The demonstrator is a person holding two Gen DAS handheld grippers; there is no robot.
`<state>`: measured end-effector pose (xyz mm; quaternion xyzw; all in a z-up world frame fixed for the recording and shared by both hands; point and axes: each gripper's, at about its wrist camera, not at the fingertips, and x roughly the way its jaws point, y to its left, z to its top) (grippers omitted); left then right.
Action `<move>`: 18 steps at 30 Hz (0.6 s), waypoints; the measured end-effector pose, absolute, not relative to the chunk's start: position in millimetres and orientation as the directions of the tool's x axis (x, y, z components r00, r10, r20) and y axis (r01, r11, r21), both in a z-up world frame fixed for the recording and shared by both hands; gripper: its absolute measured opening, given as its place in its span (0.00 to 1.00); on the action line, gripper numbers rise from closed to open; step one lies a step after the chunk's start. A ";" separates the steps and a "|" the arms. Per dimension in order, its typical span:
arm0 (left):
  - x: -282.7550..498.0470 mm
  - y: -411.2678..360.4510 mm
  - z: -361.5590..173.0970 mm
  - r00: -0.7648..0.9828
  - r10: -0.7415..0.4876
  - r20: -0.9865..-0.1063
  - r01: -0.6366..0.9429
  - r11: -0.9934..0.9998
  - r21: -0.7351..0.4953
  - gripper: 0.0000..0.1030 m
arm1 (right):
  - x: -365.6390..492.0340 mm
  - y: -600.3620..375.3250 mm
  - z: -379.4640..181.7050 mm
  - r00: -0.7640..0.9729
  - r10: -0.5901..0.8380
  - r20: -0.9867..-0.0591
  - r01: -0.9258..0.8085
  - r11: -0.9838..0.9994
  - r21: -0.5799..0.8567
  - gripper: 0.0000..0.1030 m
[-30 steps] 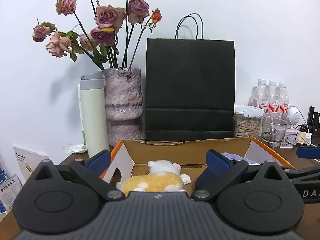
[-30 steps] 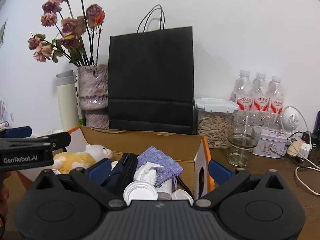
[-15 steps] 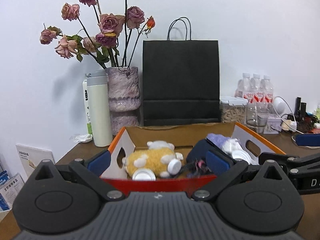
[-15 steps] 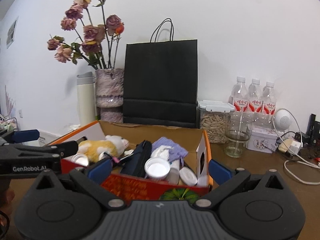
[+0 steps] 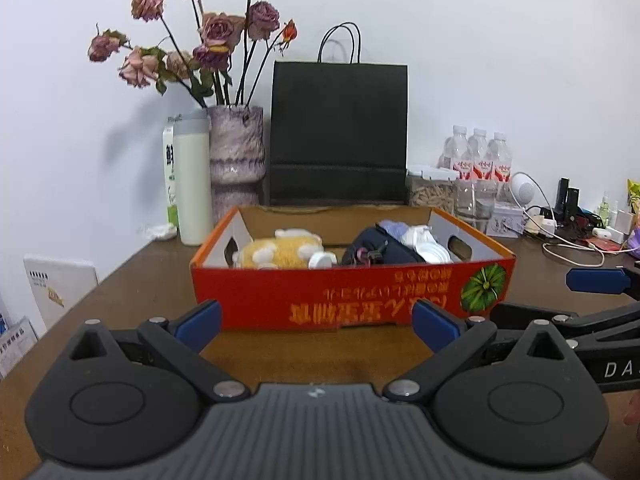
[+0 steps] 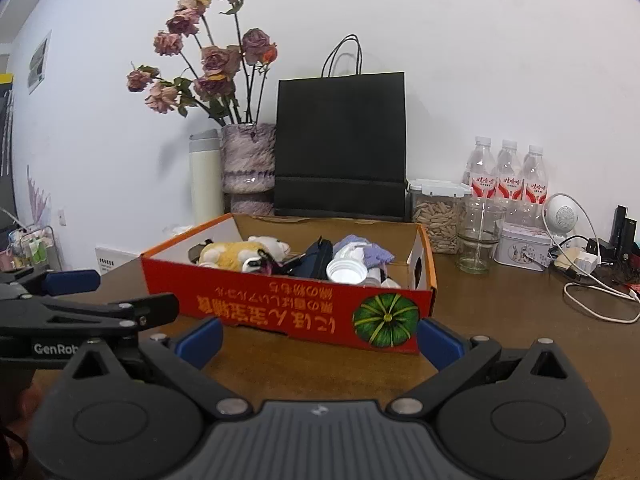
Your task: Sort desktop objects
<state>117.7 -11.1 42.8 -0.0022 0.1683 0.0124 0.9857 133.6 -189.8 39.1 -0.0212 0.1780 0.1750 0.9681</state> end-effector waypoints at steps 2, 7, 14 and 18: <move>113.6 -10.7 40.0 0.940 0.021 -0.341 -0.023 1.000 0.000 1.00 | 128.1 -189.6 36.3 0.872 0.333 -0.359 -0.349 0.937 0.020 1.00; 106.0 -10.4 33.5 0.931 0.017 -0.365 -0.019 1.000 -0.003 1.00 | 119.8 -188.9 30.9 0.865 0.334 -0.374 -0.354 0.935 0.015 1.00; 106.4 -11.8 33.0 0.928 0.019 -0.373 -0.021 1.000 -0.001 1.00 | 118.5 -189.7 29.0 0.862 0.340 -0.376 -0.358 0.934 0.024 1.00; 106.8 -11.2 32.8 0.928 0.021 -0.373 -0.022 1.000 0.001 1.00 | 118.2 -189.6 28.9 0.862 0.340 -0.376 -0.357 0.934 0.024 1.00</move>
